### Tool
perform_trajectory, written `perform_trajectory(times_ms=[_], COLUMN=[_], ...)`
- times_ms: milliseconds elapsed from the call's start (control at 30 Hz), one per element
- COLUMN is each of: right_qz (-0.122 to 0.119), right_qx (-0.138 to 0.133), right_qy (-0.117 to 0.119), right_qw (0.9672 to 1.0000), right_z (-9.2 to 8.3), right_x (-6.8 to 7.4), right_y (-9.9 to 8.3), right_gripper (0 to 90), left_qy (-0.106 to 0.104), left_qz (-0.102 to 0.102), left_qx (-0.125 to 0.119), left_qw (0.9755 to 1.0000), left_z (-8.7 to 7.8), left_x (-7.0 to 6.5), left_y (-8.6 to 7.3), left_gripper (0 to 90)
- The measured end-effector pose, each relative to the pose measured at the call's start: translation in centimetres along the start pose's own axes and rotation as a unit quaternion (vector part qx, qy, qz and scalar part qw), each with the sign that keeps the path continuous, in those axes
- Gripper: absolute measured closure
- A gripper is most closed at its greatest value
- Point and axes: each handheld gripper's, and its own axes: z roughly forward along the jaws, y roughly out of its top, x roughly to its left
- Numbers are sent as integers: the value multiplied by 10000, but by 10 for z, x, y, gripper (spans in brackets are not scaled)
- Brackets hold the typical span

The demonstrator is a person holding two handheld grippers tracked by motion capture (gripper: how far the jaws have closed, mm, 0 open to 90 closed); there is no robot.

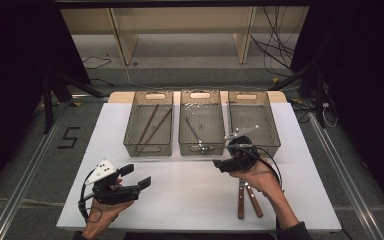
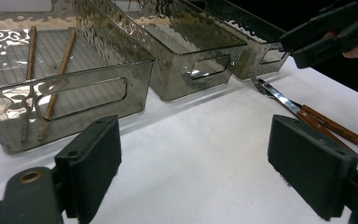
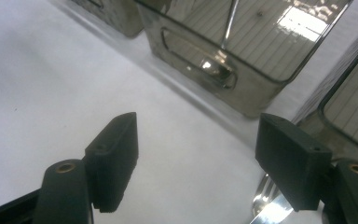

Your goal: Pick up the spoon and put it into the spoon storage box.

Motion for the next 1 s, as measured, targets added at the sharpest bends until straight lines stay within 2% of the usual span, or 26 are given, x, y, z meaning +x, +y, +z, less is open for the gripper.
perform_trajectory(times_ms=[467,1000], right_qz=[43,131], right_qx=[285,506], right_qy=[63,33], right_qw=[9996,9986], right_z=[2,3], right_x=[8,14], right_y=[-26,-40], right_gripper=[303,288], left_qy=[-29,-18], left_qz=[20,-1], left_qx=[9,-24], left_qw=[10000,10000], left_z=[1,2], left_x=[-1,-1], left_y=[0,1], left_gripper=[170,170])
